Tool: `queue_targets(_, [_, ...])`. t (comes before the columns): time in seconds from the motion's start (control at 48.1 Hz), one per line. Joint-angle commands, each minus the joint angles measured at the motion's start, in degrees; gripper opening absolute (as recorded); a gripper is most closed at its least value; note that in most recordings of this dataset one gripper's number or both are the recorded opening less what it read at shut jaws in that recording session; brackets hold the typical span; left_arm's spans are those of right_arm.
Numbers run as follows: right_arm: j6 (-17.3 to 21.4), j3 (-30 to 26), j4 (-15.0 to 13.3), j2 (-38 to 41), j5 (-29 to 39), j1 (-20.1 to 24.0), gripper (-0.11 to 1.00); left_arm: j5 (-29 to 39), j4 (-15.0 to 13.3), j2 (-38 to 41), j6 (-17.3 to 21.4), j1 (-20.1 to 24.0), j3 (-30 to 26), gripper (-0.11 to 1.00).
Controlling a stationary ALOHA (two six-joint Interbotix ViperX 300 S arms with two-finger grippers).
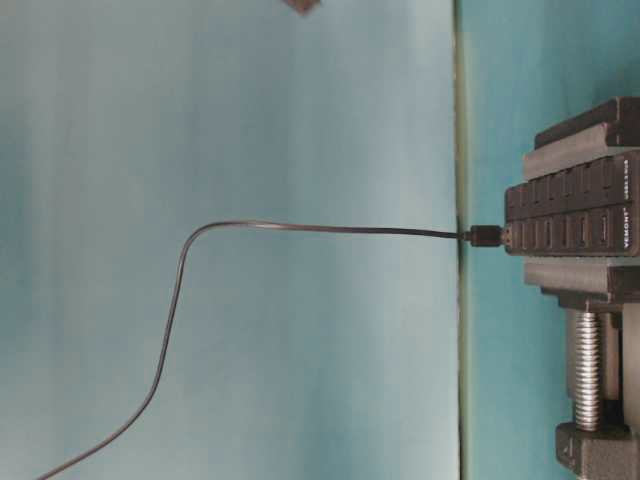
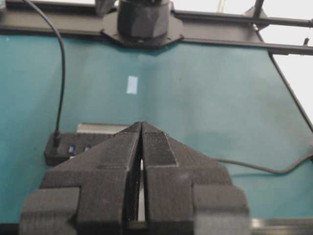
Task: Insert the USB into the center port of the fixed hub
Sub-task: 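Move the right gripper over the hub toward the plugged black USB cable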
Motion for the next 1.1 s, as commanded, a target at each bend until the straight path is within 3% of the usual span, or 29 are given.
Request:
queue_targets(0.0, [-0.1,-2.7,-0.4,2.4,-0.2,-0.5,0.04,-0.2,0.2,0.3,-0.1,0.1,-1.7,0.0])
queue_targets(0.623, [-0.3,-15.0,-6.8,23.1,0.0,-1.1,0.04,-0.2,0.2,0.3,-0.3,0.0,-1.5,0.0])
queue_targets(1.08, [-0.3,-19.2,-7.0,32.1,-0.1,-1.5,0.04,-0.2,0.2,0.2,-0.3,0.1,-1.2,0.0])
